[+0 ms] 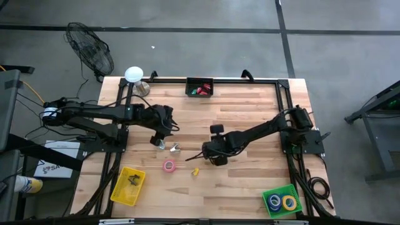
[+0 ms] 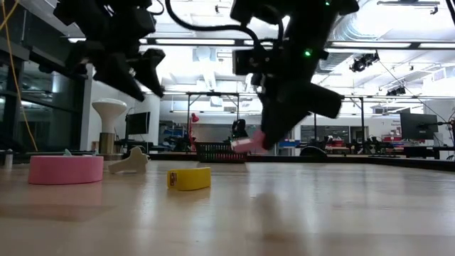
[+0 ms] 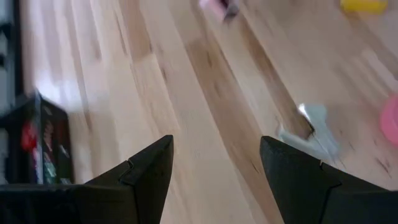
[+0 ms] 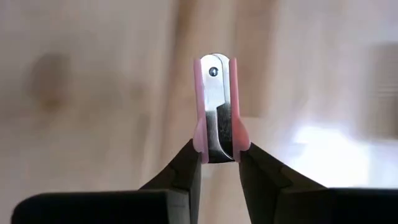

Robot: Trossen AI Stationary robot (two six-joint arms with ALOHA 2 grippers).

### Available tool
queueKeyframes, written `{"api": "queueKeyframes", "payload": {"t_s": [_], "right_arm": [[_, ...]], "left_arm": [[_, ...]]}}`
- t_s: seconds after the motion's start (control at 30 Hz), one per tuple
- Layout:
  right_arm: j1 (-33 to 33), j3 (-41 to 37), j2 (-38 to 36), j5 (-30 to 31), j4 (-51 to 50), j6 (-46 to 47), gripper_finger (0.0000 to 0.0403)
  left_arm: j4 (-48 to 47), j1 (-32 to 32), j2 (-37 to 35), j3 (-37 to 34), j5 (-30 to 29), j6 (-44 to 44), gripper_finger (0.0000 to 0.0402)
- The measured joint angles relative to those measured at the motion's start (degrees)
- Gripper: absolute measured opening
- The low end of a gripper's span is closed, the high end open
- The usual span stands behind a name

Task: Pick and place Stapler, Stapler remover, tape
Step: Put the pink staple remover into the yellow bin

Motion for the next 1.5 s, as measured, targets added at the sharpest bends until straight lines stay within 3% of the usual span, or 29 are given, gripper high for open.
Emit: {"api": "queueKeyframes", "payload": {"t_s": [0.2,0.33,0.8,1.13,1.5], "right_arm": [[0.4,0.0,-1.5,12.5,2.9,-0.7,0.0075],[0.4,0.0,-2.7,15.9,6.8,-1.7,0.0075],[-0.1,0.0,-5.7,14.1,28.8,-13.0,0.0075],[-2.0,0.0,-5.7,16.7,33.6,-13.2,0.0075],[-2.8,0.0,-5.6,14.7,34.7,-13.6,0.0075]], "left_arm": [[8.7,0.0,0.0,0.0,5.3,4.4,0.0237],[12.5,0.0,0.0,0.0,6.6,5.5,0.0237],[16.2,0.0,0.0,0.0,7.0,4.5,0.0237],[18.5,0.0,0.0,0.0,6.9,4.4,0.0237],[22.5,0.0,0.0,0.0,6.8,4.3,0.0237]]}}
